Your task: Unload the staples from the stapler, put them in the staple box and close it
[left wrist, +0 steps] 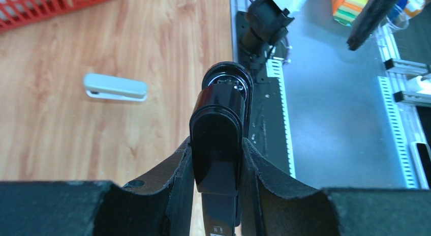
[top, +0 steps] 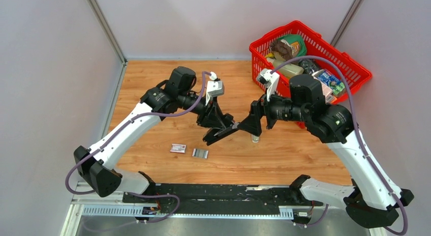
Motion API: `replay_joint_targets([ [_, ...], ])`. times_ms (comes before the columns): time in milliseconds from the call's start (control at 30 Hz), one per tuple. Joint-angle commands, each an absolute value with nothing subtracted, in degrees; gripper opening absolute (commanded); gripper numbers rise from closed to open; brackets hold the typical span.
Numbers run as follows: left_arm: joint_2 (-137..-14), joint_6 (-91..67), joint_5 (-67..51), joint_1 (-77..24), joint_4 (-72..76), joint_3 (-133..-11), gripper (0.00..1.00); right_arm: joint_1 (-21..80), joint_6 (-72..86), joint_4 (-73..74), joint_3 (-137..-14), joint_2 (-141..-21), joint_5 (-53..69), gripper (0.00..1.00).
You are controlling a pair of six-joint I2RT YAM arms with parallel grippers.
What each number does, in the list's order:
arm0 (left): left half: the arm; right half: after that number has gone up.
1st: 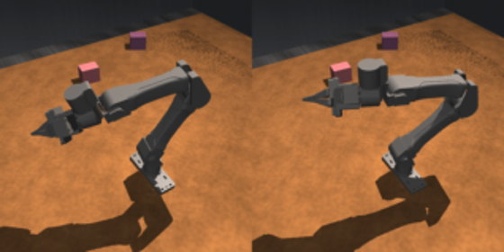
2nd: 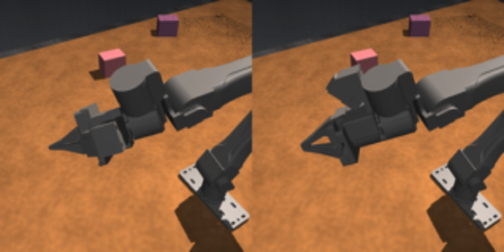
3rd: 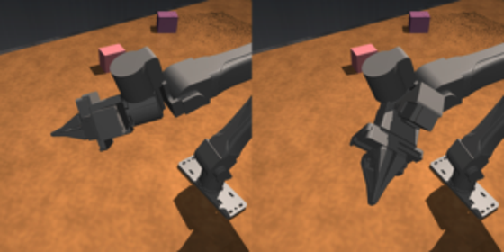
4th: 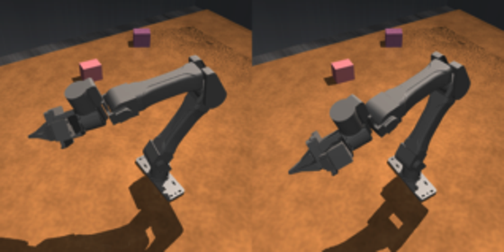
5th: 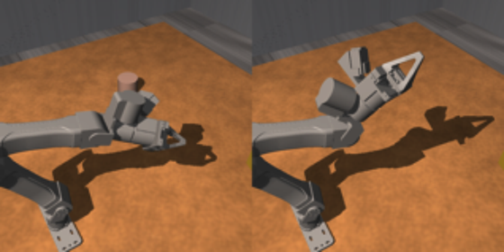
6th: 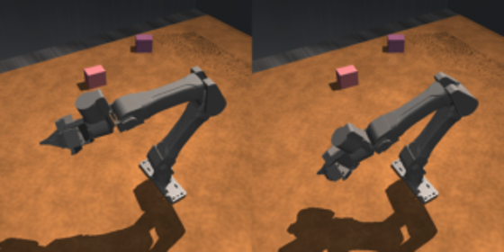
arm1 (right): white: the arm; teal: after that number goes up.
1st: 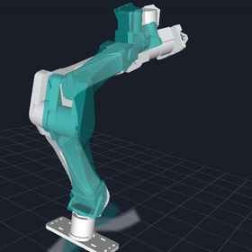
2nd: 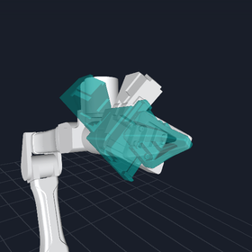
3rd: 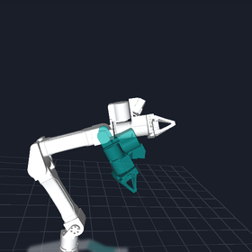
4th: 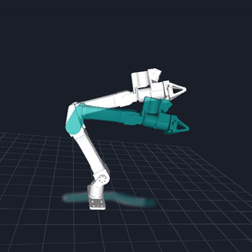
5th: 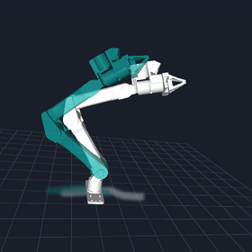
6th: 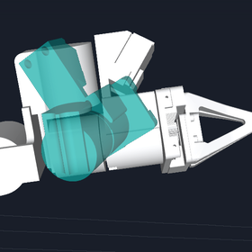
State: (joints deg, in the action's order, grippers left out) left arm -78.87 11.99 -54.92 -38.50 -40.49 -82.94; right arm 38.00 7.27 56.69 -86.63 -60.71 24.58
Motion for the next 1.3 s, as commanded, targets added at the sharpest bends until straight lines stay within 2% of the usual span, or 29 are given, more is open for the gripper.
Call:
replay_joint_targets([
  [0,-73.7,8.3,-60.9,-38.7,-35.2,-80.3,0.0,39.5,4.6,53.9,-89.6,-62.9,32.3,0.85],
  [500,-71.4,-2.3,-63.8,-38.7,-25.4,-73.1,0.0,42.7,2.5,48.0,-82.8,-65.1,29.2,0.66],
  [700,-71.4,-1.2,-64.2,-38.7,-26.3,-72.2,0.0,42.8,3.1,45.7,-80.4,-65.0,32.3,0.48],
  [867,-69.8,-1.2,-64.5,-38.7,-25.7,-71.5,0.0,42.8,3.3,45.2,-79.6,-65.3,37.4,0.46],
  [1267,-67.7,-2.2,-66.0,-38.7,-23.1,-70.4,0.0,43.9,3.5,45.1,-78.4,-65.2,39.0,0.39],
])
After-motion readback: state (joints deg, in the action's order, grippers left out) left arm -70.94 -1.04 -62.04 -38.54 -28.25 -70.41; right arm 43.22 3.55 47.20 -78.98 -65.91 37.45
